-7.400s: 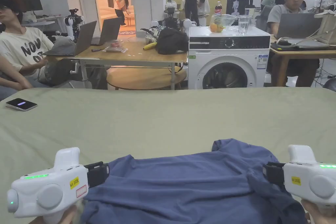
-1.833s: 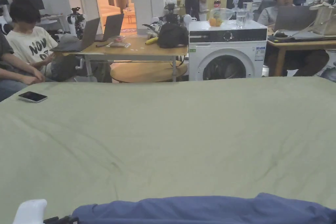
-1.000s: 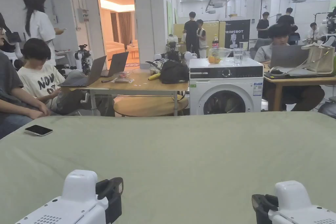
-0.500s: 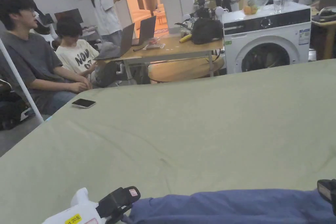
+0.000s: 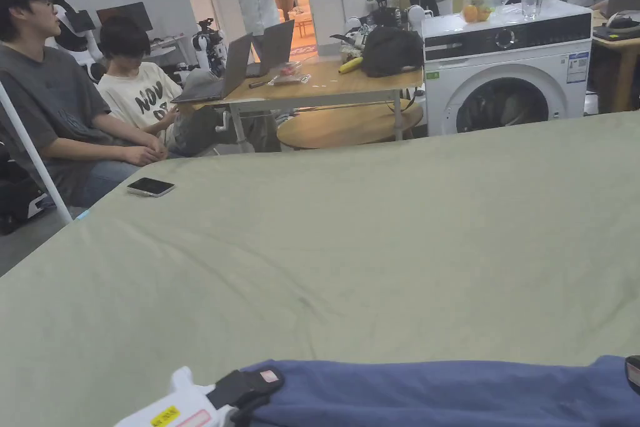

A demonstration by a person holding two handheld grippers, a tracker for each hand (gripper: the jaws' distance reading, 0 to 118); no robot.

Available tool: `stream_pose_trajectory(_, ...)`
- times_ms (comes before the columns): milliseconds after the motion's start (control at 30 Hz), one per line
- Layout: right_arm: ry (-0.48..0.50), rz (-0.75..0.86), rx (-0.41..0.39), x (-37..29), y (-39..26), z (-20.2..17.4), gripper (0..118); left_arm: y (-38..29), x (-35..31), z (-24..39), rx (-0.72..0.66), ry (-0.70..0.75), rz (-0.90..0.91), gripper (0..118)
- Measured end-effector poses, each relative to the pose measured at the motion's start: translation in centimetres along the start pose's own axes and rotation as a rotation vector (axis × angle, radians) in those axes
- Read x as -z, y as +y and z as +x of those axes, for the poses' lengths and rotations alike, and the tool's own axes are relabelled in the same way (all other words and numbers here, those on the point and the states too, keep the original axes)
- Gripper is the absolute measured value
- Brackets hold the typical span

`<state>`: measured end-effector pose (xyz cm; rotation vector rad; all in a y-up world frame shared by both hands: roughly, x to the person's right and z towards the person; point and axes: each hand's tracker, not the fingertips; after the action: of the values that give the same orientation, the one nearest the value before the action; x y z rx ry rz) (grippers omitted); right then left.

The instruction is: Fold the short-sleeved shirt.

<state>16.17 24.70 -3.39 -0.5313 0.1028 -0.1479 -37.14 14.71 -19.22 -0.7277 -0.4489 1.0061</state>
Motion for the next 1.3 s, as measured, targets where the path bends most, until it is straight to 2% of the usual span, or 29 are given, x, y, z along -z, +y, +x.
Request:
stream_pose_trajectory(133, 0.002, -0.001, 0.011, -0.2, 0.3, 0.8, 0, 2.7, -5.6, 2.6, 0.072, 0.01, 0.144, 6)
stream_pose_trajectory(200, 0.01, 0.002, 0.028, -0.5, 0.3, 0.9, 0, 3.6, -8.3, 5.6, 0.256, 0.107, 0.191, 6)
stream_pose_trajectory(300, 0.005, 0.006, 0.032, -0.5, 0.6, 0.9, 0, 2.7, -8.8, 10.9, 0.502, 0.188, 0.194, 6)
stream_pose_trajectory(400, 0.023, 0.01, 0.064, -0.5, 0.8, 0.8, 0, -1.4, -4.9, 15.5, 0.738, 0.215, 0.111, 6)
stream_pose_trajectory(433, 0.031, 0.015, 0.074, -0.6, 0.8, 0.7, 0, -3.0, -3.3, 16.2, 0.775, 0.205, 0.083, 6)
stream_pose_trajectory(533, 0.038, 0.021, 0.074, -1.3, 0.4, 0.0, 0, -7.6, 3.3, 16.1, 0.815, 0.17, -0.053, 6)
stream_pose_trajectory(700, 0.013, 0.013, 0.03, -2.6, -0.4, 0.2, 0, -12.2, 11.9, 15.5, 0.865, 0.227, -0.295, 6)
stream_pose_trajectory(733, 0.002, 0.009, 0.023, -2.7, -0.6, 0.4, 0, -12.3, 12.2, 15.5, 0.874, 0.206, -0.313, 11)
stream_pose_trajectory(800, -0.006, -0.004, 0.024, -2.9, -0.9, 1.0, 0, -12.3, 11.7, 15.9, 0.805, 0.078, -0.329, 38)
stream_pose_trajectory(900, -0.007, -0.013, 0.057, -2.8, -1.1, 2.1, 0, -10.6, 8.7, 16.5, 0.718, -0.155, -0.257, 63)
stream_pose_trajectory(933, -0.003, -0.014, 0.066, -2.8, -1.1, 2.3, 0, -10.1, 8.2, 16.4, 0.696, -0.141, -0.24, 61)
stream_pose_trajectory(1000, 0.002, -0.007, 0.086, -2.9, -1.2, 2.8, 0, -9.5, 7.8, 15.8, 0.677, 0.007, -0.161, 59)
stream_pose_trajectory(1033, 0.009, -0.005, 0.101, -2.9, -1.2, 2.9, 0, -9.6, 8.0, 15.0, 0.668, 0.036, -0.154, 51)
stream_pose_trajectory(1067, 0.019, -0.005, 0.115, -2.9, -1.3, 3.1, 0, -9.8, 8.6, 14.0, 0.64, 0.018, -0.189, 34)
stream_pose_trajectory(1100, 0.025, -0.008, 0.127, -2.9, -1.3, 3.1, 0, -10.4, 9.6, 13.1, 0.599, -0.013, -0.258, 10)
stream_pose_trajectory(1133, 0.026, -0.011, 0.133, -2.8, -1.4, 3.1, 0, -11.2, 10.8, 12.4, 0.571, -0.025, -0.34, 0)
stream_pose_trajectory(1167, 0.03, -0.017, 0.14, -2.7, -1.4, 3.1, 0, -12.1, 12.7, 11.6, 0.601, 0.001, -0.455, 0)
stream_pose_trajectory(1233, 0.03, -0.023, 0.141, -2.5, -1.5, 2.8, 0, -14.8, 16.1, 10.0, 0.687, 0.189, -0.629, 0)
stream_pose_trajectory(1300, 0.028, -0.03, 0.132, -2.6, -1.6, 2.4, 0, -14.4, 15.3, 10.8, 0.647, -0.001, -0.471, 0)
